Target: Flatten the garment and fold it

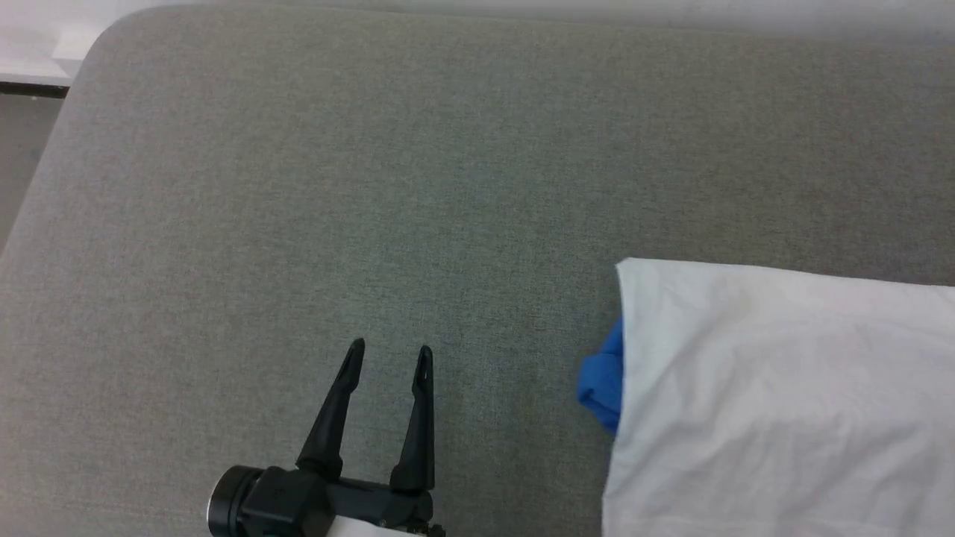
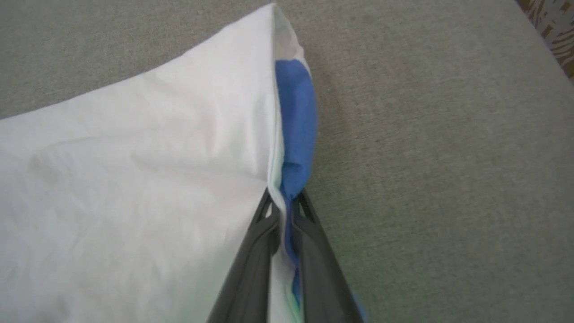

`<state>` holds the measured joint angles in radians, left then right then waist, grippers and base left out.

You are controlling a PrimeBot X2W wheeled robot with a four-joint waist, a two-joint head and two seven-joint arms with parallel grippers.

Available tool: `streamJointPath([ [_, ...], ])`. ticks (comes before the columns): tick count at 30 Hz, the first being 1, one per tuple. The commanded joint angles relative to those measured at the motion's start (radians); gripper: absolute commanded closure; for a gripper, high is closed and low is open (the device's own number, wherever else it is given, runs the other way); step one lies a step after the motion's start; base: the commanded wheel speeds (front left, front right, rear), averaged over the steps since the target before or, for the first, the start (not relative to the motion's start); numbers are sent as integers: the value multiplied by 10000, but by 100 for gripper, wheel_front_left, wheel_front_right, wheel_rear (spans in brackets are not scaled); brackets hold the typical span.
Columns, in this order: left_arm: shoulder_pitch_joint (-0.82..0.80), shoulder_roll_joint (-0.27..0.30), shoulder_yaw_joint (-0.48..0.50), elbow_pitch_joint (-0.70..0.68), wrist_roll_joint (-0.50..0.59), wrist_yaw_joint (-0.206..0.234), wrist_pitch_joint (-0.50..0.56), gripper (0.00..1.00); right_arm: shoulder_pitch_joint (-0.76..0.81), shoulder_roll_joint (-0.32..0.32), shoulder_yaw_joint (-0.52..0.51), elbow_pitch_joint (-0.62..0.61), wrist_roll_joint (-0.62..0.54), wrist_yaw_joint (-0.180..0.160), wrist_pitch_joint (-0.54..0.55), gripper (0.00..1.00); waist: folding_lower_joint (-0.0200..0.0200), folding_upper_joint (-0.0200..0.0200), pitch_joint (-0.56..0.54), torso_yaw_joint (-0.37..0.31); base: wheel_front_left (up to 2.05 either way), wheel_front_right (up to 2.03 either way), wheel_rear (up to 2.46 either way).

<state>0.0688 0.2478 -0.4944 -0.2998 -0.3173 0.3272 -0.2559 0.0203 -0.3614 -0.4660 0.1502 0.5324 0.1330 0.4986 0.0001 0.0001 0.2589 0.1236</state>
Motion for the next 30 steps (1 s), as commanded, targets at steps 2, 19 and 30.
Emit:
streamJointPath([
  [2, -159, -31, 2, 90, -61, -53, -44, 0, -178, -128, -299, 2, -86, -23, -60, 100, -1, -1, -79, -79, 0, 0, 0],
  [19, -206, -183, -45, 530, -407, -396, -52, 0, 333, 1289, 2505, -4396, 1262, -23, 2685, 100, -1, -1, -561, -177, 0, 0, 0],
  [30, -151, -336, -33, 731, -513, -669, -57, 0, -175, 2055, 4406, -4765, 1020, -23, 3443, 100, -1, -1, -722, 287, 0, 0, 0],
])
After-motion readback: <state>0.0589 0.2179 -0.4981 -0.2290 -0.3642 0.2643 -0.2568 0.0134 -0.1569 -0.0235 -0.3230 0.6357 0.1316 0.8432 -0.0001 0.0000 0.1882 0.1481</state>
